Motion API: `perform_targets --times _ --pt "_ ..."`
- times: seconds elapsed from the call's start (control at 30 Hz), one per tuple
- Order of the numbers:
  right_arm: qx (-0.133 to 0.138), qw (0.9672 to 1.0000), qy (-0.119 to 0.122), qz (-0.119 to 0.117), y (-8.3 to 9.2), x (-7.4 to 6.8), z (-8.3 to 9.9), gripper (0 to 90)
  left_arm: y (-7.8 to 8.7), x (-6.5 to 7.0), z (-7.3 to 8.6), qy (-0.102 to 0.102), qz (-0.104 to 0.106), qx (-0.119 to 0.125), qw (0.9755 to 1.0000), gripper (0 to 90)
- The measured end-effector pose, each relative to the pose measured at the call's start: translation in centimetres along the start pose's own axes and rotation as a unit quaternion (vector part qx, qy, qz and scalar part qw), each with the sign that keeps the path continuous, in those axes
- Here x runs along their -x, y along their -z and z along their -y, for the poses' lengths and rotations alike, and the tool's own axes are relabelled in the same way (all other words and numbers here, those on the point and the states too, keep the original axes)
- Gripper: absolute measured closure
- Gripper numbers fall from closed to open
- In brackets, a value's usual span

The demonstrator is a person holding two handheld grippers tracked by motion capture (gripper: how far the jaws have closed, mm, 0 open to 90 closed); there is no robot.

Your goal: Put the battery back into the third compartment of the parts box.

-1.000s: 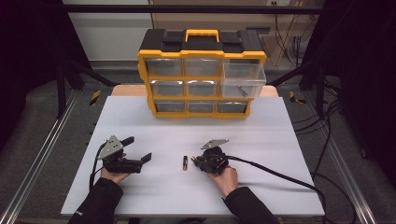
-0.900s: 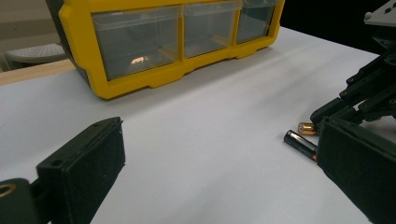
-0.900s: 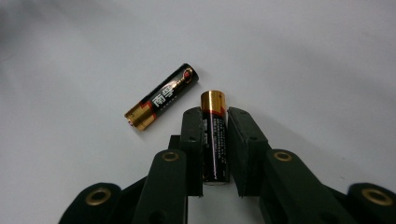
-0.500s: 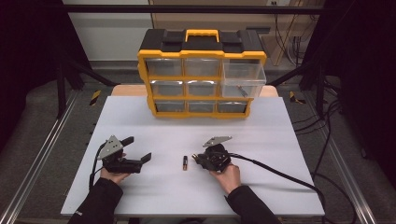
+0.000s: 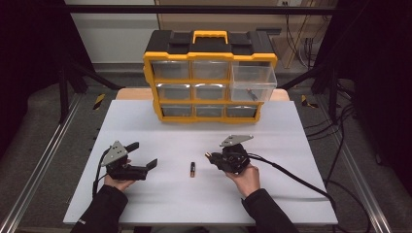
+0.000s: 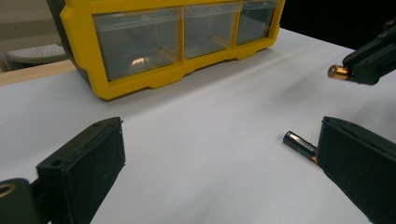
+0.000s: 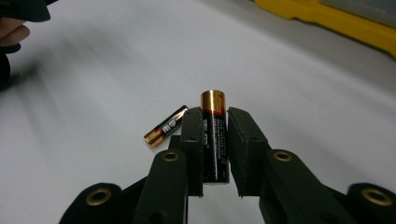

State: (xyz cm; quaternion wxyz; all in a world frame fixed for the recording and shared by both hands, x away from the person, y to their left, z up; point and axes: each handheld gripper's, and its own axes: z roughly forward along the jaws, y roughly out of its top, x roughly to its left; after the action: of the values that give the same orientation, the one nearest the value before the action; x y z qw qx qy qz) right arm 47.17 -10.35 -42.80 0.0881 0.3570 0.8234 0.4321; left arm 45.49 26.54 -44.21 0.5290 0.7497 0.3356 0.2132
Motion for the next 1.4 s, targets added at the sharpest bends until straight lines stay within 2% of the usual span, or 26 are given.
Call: perform_targets --times 0.17,0.43,0.73,0.83,1.07,1.4 --pt "0.01 0.9999 0.005 0.006 1.7 0.3 -0.7 77.2 0.0 0.0 0.0 0.0 0.0 0.0 1.0 0.9" --pt "0.042 0.999 0.006 0.018 5.0 1.3 -1.7 77.2 -0.1 0.0 0.0 0.001 0.0 0.0 1.0 0.9" --pt "0.09 0.9954 -0.003 0.032 9.3 2.5 -3.0 77.2 -0.1 0.0 0.0 0.002 -0.001 0.001 1.0 0.9" --pt "0.099 0.9944 -0.005 0.036 10.2 2.8 -3.7 77.2 -0.1 -0.1 0.0 0.001 -0.001 0.002 1.0 0.9" --pt "0.126 0.991 0.008 0.044 12.8 2.4 -6.3 77.2 0.0 0.0 0.0 0.001 0.0 0.003 1.0 0.9" --pt "0.155 0.9862 0.013 0.056 15.6 2.3 -9.4 77.1 -0.1 0.0 0.0 0.001 0.0 0.002 1.0 0.9"
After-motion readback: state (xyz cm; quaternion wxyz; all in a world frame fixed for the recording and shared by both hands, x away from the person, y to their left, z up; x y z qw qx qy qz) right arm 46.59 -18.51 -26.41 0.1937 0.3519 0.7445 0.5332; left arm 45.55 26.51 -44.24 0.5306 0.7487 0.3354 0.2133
